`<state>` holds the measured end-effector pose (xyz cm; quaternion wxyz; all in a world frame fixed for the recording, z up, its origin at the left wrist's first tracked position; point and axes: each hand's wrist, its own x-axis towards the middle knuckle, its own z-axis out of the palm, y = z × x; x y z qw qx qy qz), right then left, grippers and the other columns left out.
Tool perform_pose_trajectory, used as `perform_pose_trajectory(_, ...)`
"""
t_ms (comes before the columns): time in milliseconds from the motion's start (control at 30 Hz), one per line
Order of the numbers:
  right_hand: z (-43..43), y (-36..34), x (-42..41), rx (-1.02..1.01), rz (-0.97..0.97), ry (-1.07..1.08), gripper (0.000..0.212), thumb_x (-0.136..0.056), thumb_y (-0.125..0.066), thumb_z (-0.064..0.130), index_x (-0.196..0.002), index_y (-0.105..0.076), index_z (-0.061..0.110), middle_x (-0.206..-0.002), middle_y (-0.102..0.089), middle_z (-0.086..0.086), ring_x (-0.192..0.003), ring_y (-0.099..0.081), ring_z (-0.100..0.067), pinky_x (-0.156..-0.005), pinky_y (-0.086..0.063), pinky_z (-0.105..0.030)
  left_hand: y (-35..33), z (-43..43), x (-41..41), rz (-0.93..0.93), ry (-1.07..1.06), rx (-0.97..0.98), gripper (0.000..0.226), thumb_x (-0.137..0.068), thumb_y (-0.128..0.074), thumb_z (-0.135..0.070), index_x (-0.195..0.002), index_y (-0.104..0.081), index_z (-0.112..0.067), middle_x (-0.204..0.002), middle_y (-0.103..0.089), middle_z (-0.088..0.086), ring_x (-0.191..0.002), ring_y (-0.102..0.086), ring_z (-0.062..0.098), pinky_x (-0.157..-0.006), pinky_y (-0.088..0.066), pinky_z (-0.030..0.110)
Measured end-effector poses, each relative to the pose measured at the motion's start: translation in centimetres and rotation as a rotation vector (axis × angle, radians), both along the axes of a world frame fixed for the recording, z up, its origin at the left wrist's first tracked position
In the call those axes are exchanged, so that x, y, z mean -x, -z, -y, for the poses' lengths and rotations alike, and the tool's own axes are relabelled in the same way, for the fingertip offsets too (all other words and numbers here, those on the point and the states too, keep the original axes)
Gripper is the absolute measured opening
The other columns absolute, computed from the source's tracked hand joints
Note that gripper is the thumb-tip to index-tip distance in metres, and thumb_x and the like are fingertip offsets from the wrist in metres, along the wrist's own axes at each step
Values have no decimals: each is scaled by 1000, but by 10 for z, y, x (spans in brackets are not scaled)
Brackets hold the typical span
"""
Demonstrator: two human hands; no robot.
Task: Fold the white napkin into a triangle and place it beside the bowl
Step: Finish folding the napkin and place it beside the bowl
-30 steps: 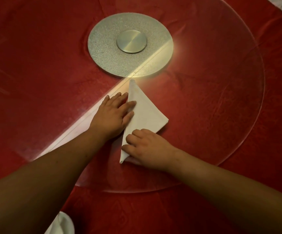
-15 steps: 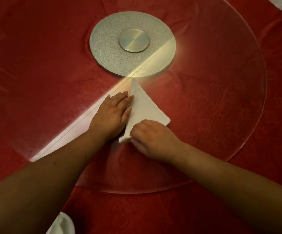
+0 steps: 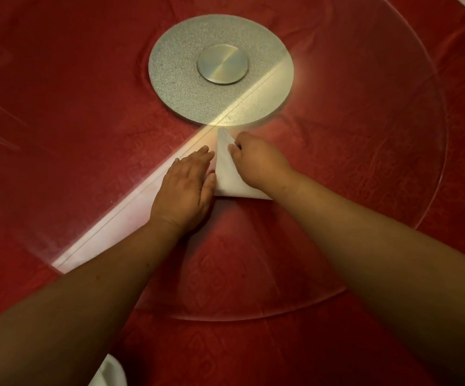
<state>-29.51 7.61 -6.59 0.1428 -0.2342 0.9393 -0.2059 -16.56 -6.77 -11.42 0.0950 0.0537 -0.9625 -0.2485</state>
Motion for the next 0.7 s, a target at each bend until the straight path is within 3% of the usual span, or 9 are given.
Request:
perform_pose_trajectory(133, 11, 13, 7, -78, -94, 10, 35, -106, -36, 39, -117, -54, 10, -110, -69, -14, -98, -65, -35, -68, -37, -34, 6, 0, 2, 27, -3, 43, 56, -106, -41, -47, -155, -43, -21, -162, -43, 6, -147, -40, 25, -125, -23, 53)
perform_pose_trajectory(333, 17, 26, 8, -109, -219, 46, 34, -107, -35, 35, -118, -51, 7, -102, -71, -16, -92, -69, -38, -63, -36, -34, 13, -2, 4, 2, 0, 127, 51, -106, -44, -49, -151, -51, -26, -157, -51, 3, -144, -45, 28, -123, -27, 52)
perform_pose_trajectory(700, 15, 38, 14, -71, -263, 92, 31, -107, -36, 31, -116, -51, 5, -96, -71, -17, -85, -70, -37, -60, -34, -33, 11, -7, 3, 50, -1, 156, 50, -107, -39, -51, -151, -50, -30, -154, -54, -4, -148, -40, 25, -124, -22, 49)
